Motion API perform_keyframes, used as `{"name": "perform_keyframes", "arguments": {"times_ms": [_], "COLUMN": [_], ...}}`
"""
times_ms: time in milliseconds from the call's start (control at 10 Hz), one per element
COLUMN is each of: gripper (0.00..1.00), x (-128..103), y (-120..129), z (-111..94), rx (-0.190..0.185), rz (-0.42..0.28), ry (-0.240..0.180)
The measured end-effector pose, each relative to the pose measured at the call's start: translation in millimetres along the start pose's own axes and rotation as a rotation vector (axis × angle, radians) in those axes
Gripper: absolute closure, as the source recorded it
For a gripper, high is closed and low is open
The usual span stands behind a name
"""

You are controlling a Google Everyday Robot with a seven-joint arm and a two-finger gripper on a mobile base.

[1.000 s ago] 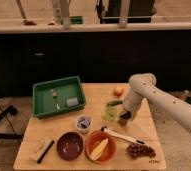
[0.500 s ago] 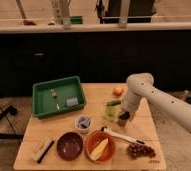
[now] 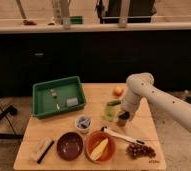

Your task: Stack cups into tray

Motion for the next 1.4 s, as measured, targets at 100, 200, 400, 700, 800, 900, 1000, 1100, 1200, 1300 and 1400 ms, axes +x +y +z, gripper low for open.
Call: {"name": "perform_keyframes", "arguments": {"times_ms": [100, 200, 400, 700, 800, 900, 1000, 1100, 1200, 1300, 1400], "gripper": [0.97, 0.97, 0.97, 0.97, 0.97, 0.97, 0.97, 0.97, 0.97, 0.97, 0.97], "x": [0, 2, 2, 4, 6, 6, 8, 12, 17, 20, 25], "y": [5, 6, 16, 22, 23, 25, 28, 28, 27, 24, 19], "z": [-2, -2, -5, -12, -18, -21, -25, -28, -32, -36, -39], "rx": [-0.005, -0.008, -0.014, -0.015, -0.011, -0.011, -0.012, -0.012, -0.015, -0.019, -0.026], "rz": [0.038, 0.049, 0.082, 0.133, 0.16, 0.178, 0.202, 0.23, 0.25, 0.26, 0.265], "ry": [0.004, 0.007, 0.01, 0.026, 0.046, 0.054, 0.061, 0.07, 0.075, 0.078, 0.079]}}
